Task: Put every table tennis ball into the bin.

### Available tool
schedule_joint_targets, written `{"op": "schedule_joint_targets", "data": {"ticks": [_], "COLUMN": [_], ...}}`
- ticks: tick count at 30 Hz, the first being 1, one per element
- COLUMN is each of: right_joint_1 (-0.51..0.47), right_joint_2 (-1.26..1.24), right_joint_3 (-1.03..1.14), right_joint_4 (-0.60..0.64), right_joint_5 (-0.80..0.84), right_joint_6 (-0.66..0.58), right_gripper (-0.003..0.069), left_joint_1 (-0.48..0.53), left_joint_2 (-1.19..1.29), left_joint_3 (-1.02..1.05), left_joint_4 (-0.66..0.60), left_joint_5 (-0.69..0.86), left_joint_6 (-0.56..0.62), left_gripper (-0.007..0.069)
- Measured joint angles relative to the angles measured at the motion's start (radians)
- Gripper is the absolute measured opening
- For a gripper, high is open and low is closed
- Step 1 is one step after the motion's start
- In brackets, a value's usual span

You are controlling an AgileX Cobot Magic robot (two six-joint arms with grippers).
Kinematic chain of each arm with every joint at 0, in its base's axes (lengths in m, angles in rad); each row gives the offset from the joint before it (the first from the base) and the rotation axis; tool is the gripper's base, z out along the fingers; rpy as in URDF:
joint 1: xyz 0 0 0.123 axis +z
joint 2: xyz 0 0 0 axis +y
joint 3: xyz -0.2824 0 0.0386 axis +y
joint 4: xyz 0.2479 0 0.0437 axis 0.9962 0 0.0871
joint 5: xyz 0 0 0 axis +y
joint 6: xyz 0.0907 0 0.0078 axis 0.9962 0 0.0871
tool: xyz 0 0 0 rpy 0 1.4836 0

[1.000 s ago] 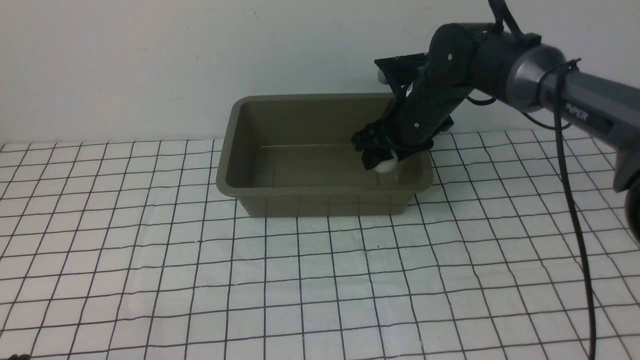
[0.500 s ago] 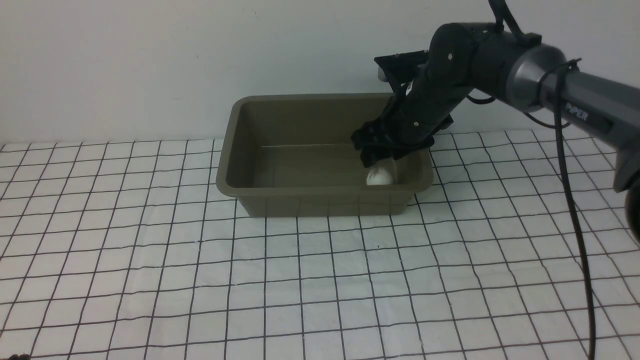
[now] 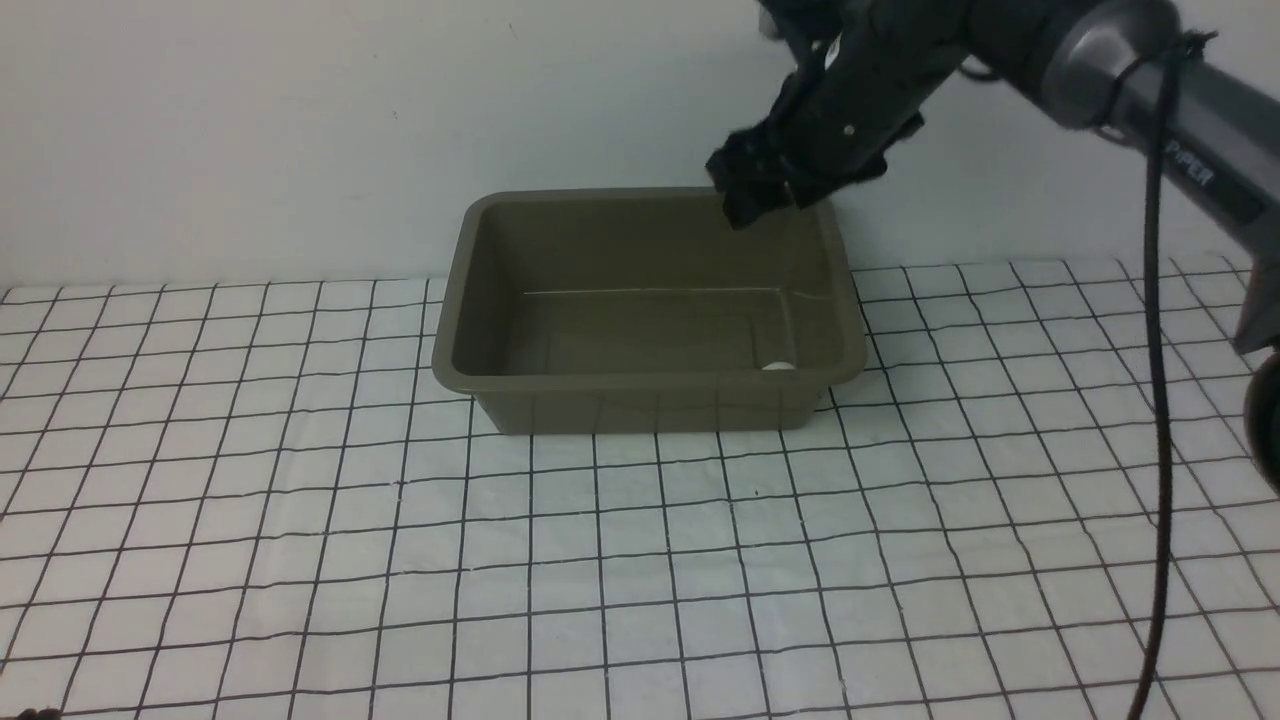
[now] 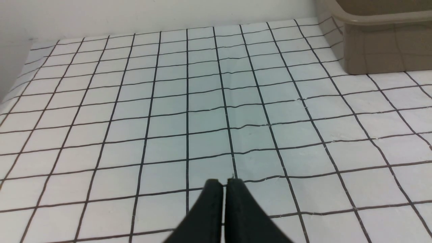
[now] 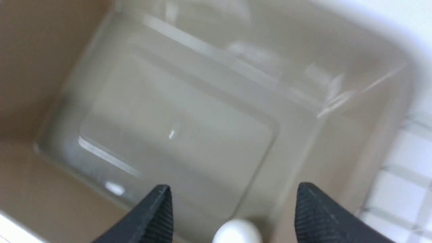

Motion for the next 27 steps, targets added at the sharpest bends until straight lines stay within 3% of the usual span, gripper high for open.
{"op": "schedule_joint_targets", "data": {"ticks": [8, 12, 20, 27], "right_joint_1": [-0.057, -0.128, -0.222, -0.229], "right_joint_2": [-0.083, -0.185, -0.482, -0.767], "right_joint_3": [-0.101, -0.051, 0.227, 0.560], "right_joint_4": [-0.063, -0.080, -0.086, -0.075], "right_joint_5": [0.042, 0.047, 0.053, -0.022], "right_joint_6": [0.041, 0.027, -0.081, -0.132], "right_gripper": [0.0386, 0.0294, 0.0144, 0.0036], "left_joint_1": [0.000, 0.000, 0.000, 0.000], "left_joint_2": [0.000, 0.000, 0.000, 0.000], "left_joint_3": [0.000, 0.000, 0.000, 0.000], "left_joint_4": [0.000, 0.000, 0.000, 0.000], "left_joint_5": [0.000, 0.000, 0.000, 0.000], "left_joint_6": [0.000, 0.000, 0.000, 0.000], "left_gripper": [-0.0005, -0.0005, -0.0005, -0.0005]}}
